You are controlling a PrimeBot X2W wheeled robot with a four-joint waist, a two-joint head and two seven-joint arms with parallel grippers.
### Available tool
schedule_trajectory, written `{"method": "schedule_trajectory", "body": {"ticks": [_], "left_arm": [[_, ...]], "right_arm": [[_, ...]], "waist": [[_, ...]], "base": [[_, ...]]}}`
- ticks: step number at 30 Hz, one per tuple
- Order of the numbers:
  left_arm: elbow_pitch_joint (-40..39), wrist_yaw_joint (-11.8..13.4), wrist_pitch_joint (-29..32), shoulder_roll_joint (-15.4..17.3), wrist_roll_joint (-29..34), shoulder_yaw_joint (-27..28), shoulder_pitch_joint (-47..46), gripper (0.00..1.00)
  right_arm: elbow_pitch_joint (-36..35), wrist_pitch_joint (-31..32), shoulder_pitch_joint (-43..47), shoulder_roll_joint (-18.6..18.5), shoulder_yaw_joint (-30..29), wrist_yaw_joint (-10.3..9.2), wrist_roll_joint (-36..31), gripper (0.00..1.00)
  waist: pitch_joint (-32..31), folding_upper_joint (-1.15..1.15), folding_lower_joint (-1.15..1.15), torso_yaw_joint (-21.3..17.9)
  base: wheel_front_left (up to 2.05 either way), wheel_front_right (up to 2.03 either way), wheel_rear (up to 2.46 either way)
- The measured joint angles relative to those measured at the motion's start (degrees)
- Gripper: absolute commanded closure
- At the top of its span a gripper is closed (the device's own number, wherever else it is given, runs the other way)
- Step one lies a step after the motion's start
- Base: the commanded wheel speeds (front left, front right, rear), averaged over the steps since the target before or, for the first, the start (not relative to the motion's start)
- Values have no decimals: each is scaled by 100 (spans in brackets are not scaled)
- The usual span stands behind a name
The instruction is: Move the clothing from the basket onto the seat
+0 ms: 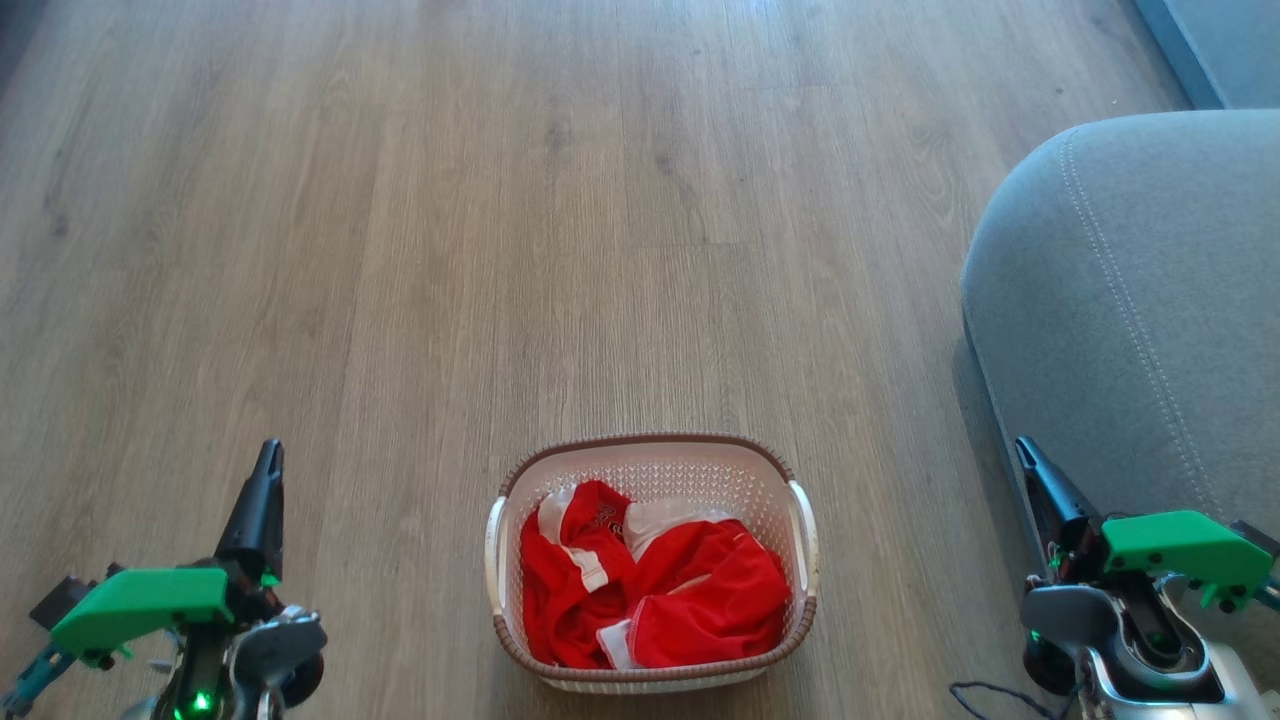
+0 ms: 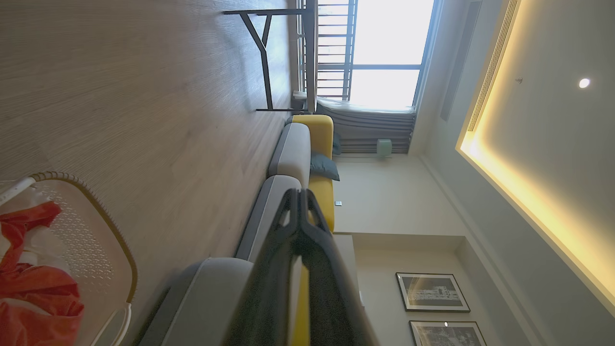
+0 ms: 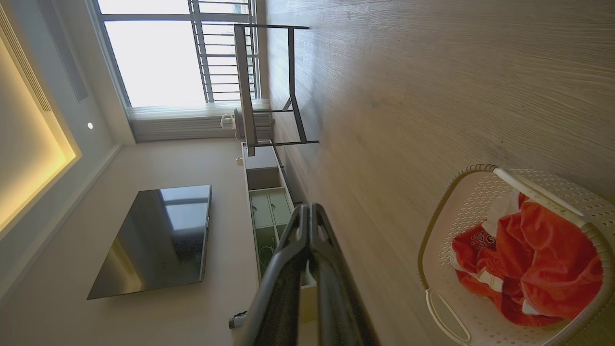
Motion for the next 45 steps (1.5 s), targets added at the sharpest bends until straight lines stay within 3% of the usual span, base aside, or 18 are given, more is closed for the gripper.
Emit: {"method": "schedule_trajectory", "body": {"ticks": [14, 15, 23, 45], "left_arm": [[0, 0, 0, 0, 0, 0, 0, 100], [12, 0, 0, -5, 0, -1, 1, 0], [647, 4, -5, -80, 0, -40, 487, 0], [811, 4, -394, -19, 447, -200, 54, 0]], "right_arm": [[0, 0, 0, 0, 0, 0, 0, 100], [12, -1, 1, 2, 2, 0, -1, 0], [603, -4, 398, 68, 25, -1, -1, 0], [639, -366, -18, -102, 474, -1, -423, 0]], "waist": [[0, 0, 0, 0], [0, 0, 0, 0], [5, 0, 0, 0], [32, 0, 0, -1]], "base": [[0, 0, 0], [0, 0, 0], [0, 0, 0], [0, 0, 0]]}}
